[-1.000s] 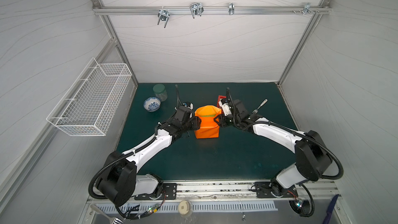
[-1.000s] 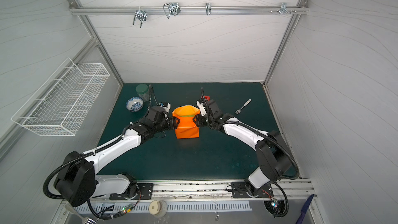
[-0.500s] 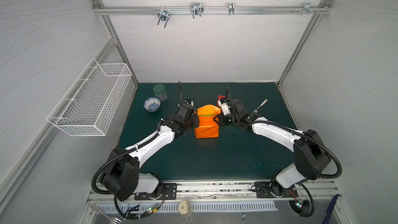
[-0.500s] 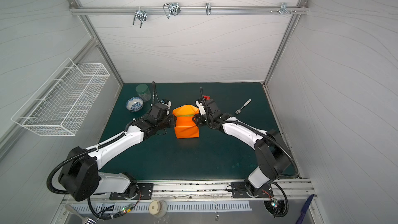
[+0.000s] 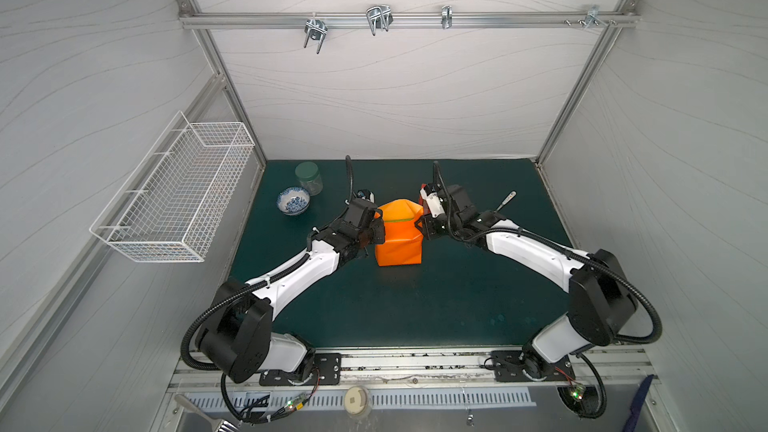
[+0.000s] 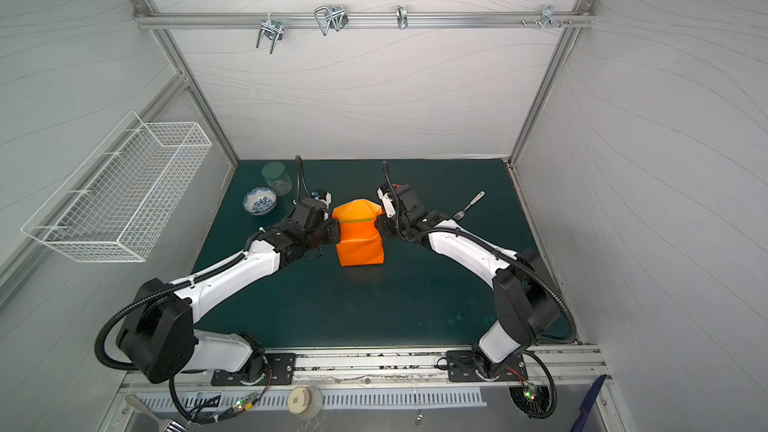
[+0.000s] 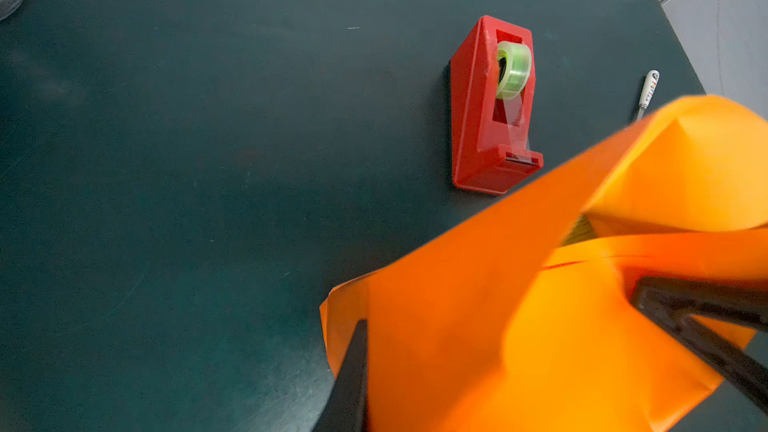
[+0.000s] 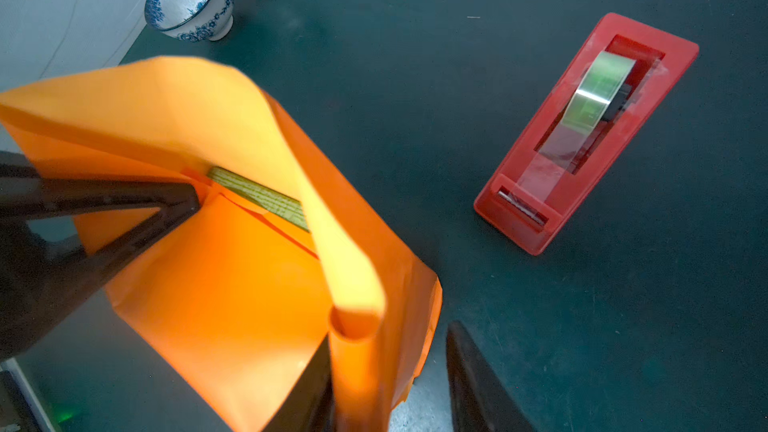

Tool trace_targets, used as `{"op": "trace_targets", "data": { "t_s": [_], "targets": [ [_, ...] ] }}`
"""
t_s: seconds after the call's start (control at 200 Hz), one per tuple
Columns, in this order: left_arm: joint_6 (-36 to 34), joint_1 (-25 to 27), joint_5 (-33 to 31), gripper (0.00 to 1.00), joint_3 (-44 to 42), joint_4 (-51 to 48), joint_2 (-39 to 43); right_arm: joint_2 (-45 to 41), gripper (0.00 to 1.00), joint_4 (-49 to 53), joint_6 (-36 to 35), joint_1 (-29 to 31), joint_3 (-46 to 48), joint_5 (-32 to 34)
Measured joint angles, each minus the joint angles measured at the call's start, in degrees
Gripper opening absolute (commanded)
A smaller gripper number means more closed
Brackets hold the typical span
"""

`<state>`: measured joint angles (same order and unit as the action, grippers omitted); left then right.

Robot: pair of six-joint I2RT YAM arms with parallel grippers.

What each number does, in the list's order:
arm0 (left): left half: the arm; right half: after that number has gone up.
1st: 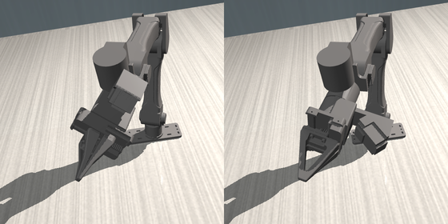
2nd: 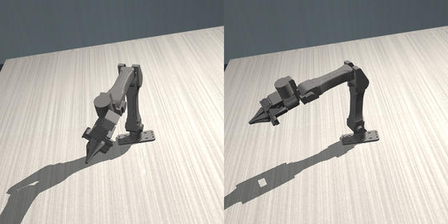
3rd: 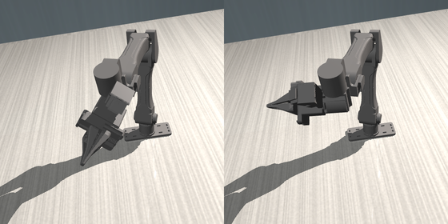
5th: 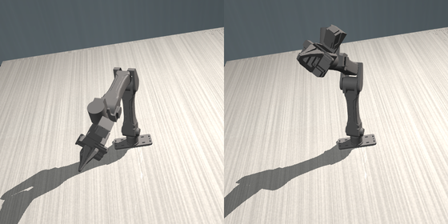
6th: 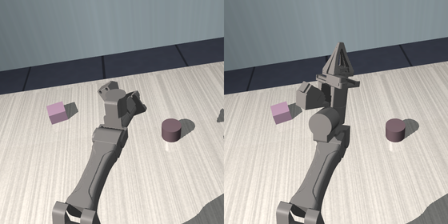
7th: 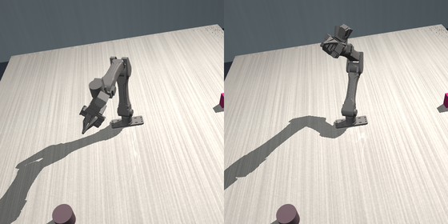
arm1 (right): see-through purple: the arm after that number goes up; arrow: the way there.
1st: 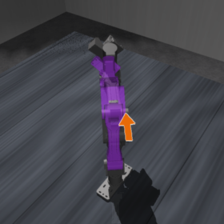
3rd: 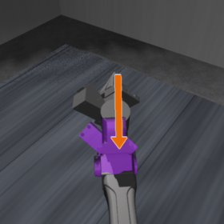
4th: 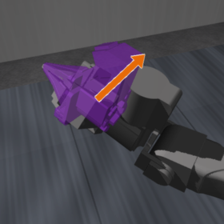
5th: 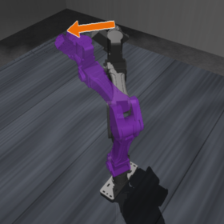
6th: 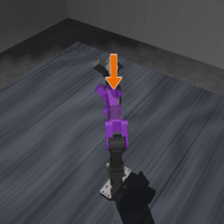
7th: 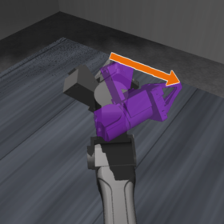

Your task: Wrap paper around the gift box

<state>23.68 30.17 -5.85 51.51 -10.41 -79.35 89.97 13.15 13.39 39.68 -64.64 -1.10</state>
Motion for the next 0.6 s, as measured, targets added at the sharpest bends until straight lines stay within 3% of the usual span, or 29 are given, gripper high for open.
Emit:
{"op": "trace_targets", "data": {
  "t_s": [0.14,0.34,0.6],
  "targets": [
    [-0.2,0.0,0.0,0.19,0.0,-0.1,0.0,1.0,0.21,0.0,-0.9,0.7,0.0,1.1],
    [-0.6,0.0,-1.4,0.23,0.5,-1.2,0.0,1.1,0.18,0.1,-1.4,1.9,-0.3,3.3],
    [-2.4,0.3,-3.0,0.09,2.8,-3.2,-0.9,1.1,0.18,-0.2,-1.4,2.0,-0.3,4.1]
  ]
}}
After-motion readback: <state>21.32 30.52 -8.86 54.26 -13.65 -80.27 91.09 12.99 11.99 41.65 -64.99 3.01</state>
